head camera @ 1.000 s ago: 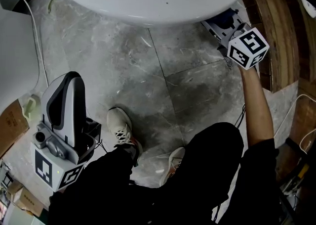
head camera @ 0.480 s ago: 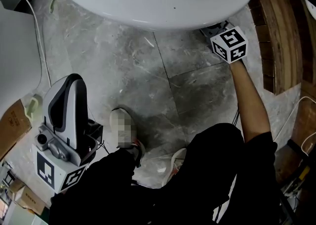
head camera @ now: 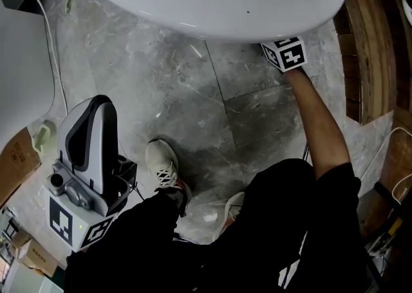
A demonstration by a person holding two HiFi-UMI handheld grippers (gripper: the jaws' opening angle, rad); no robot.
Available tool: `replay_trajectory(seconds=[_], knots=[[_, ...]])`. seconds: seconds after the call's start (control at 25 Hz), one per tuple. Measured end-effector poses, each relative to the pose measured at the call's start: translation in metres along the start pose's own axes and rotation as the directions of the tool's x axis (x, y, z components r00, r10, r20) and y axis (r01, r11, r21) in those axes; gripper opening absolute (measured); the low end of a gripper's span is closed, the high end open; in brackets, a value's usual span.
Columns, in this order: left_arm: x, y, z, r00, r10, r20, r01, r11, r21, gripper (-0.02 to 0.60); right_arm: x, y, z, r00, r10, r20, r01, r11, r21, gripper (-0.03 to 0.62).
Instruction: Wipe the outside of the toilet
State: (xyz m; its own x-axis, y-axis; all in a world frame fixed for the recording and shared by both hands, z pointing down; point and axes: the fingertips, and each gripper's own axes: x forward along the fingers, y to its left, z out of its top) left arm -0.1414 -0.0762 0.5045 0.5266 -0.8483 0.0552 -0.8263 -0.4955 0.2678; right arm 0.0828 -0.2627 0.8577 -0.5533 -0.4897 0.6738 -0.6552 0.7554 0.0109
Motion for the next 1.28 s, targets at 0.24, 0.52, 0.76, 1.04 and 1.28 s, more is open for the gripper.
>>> replay_trajectory(seconds=[0.24, 0.52, 0.76, 1.04, 1.28], knots=[[-0.005, 0.004, 0.004, 1.000, 0.009, 0.014, -0.009, 1.000, -0.003, 0.009, 0.013, -0.001, -0.016, 0.998, -0.012, -0.068, 0.013, 1.000, 0.011, 0.115], [-0.008, 0.000, 0.008, 1.000, 0.012, 0.028, -0.012, 1.000, 0.020, 0.009, 0.014, -0.001, -0.018, 0.996, -0.047, -0.073, 0.052, 0.997, 0.061, 0.115], [-0.008, -0.008, 0.010, 1.000, -0.002, 0.031, 0.001, 0.999, 0.039, 0.009, -0.009, 0.000, -0.019, 0.997, -0.044, -0.060, 0.046, 0.998, 0.031, 0.115], [-0.011, -0.012, 0.011, 0.999, 0.029, 0.018, -0.031, 0.997, 0.070, 0.009, -0.080, 0.011, -0.005, 0.994, -0.043, 0.099, 0.035, 0.995, 0.089, 0.115], [-0.021, -0.006, 0.021, 0.994, 0.107, 0.025, -0.109, 0.984, 0.140, 0.009, -0.166, 0.030, 0.012, 0.974, -0.031, 0.226, 0.025, 0.999, 0.029, 0.117]])
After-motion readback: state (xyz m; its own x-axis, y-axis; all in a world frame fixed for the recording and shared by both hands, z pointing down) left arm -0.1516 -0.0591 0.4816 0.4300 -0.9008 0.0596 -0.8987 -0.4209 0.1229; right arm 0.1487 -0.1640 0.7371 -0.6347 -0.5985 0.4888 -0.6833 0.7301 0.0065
